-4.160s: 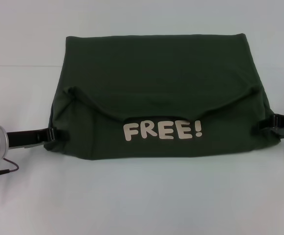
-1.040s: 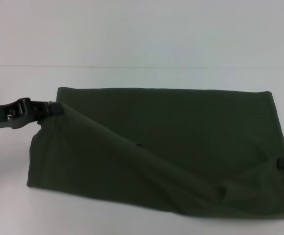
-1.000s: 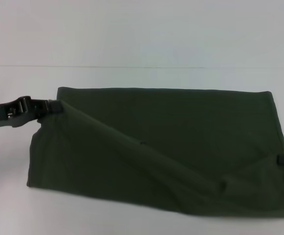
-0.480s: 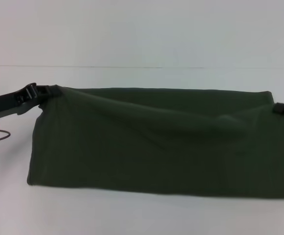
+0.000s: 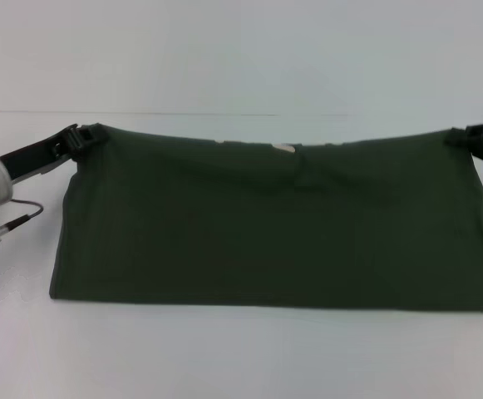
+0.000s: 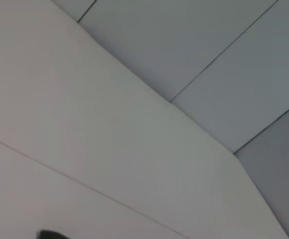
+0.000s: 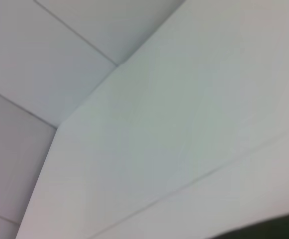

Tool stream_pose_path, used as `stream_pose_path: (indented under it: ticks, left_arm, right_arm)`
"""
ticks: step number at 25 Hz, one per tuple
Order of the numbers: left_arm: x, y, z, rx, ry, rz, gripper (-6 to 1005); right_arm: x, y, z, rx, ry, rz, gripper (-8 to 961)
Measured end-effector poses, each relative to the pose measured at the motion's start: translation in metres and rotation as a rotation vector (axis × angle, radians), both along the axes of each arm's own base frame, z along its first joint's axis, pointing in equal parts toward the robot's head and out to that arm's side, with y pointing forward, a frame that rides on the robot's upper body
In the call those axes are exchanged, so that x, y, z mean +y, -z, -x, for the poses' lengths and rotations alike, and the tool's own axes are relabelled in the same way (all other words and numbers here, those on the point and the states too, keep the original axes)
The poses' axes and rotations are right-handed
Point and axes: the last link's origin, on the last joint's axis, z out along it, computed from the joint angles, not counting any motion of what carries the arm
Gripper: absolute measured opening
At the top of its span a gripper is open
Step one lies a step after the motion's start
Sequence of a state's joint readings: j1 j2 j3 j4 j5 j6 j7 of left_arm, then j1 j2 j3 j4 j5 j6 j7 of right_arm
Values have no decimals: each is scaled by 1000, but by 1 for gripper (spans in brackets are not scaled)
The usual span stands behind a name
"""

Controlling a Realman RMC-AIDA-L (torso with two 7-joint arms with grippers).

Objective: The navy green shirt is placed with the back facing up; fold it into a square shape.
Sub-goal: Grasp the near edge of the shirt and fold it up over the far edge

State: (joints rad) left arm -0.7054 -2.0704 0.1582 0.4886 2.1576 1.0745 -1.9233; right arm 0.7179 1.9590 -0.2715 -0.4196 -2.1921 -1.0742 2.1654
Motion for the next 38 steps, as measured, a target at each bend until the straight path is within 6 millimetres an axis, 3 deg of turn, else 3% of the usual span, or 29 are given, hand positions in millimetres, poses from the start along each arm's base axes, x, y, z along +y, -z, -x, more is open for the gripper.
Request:
stream_pose_path:
  ticks: [8,21,32,38]
  left_arm:
    - [12,8,-7,59,-9,-59,49]
    - [20,28,-14,154,-18,-86,85]
    - [25,37,-18,168,-41,-121,129]
    - [25,45,-20,210,-6,-154,153]
  right_arm:
    - [15,6,6,-68,1,-60,29]
    - [16,21,-1,-135,37,-103,29]
    - [22,38,6,-246,-6,-138,29]
    - [25,40,8,-309,-24,-174,144]
